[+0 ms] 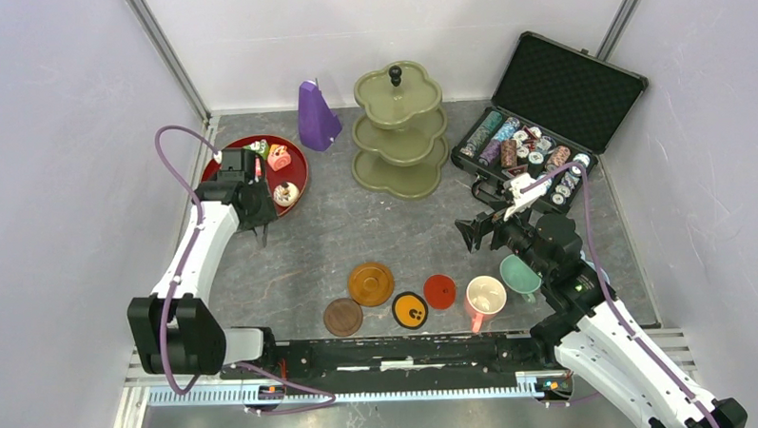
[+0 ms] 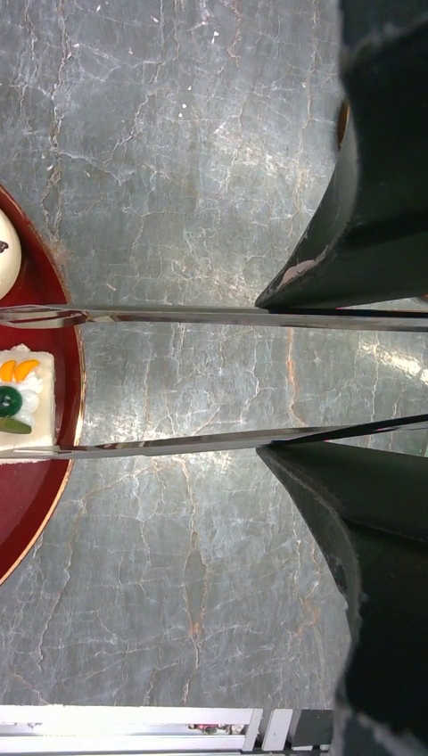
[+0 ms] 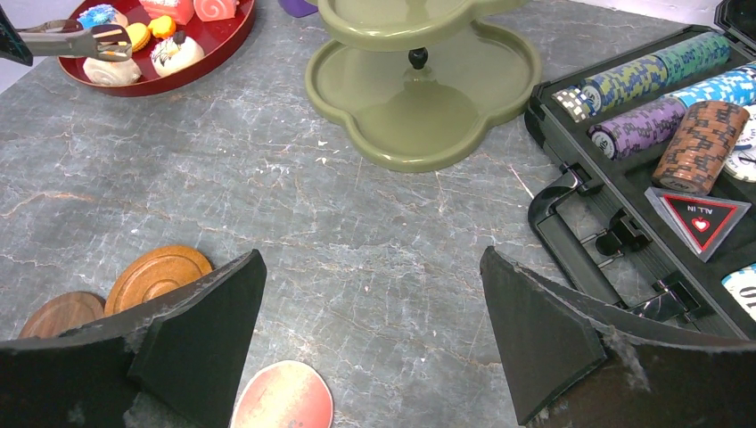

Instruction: Serve the afternoon tea

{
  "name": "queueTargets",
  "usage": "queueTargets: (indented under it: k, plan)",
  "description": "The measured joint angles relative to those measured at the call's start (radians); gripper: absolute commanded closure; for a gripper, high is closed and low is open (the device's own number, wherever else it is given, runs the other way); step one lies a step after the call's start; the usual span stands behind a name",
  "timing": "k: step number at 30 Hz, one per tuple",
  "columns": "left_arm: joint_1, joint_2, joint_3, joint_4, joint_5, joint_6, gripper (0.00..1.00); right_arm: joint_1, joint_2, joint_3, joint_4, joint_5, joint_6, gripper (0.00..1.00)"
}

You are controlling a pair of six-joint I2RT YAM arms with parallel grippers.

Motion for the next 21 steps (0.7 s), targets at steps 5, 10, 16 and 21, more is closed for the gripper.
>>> queueTargets:
  k: [5,10,16,21]
  plan:
    - [0.004,0.027,-0.014,0.024,-0.012,0.001,0.38,0.000,0.000,-0.001,0.000,0.000,0.000,0.02]
    - [0.011,0.045,-0.032,0.040,-0.027,0.002,0.39,0.000,0.008,-0.004,0.008,0.000,0.000,0.02]
    - [0.014,0.079,-0.036,0.072,-0.027,0.002,0.39,0.000,0.019,-0.004,0.012,-0.002,0.000,0.02]
    - [0.015,0.089,-0.047,0.082,-0.027,0.010,0.39,0.000,0.019,-0.004,0.014,-0.002,0.000,0.02]
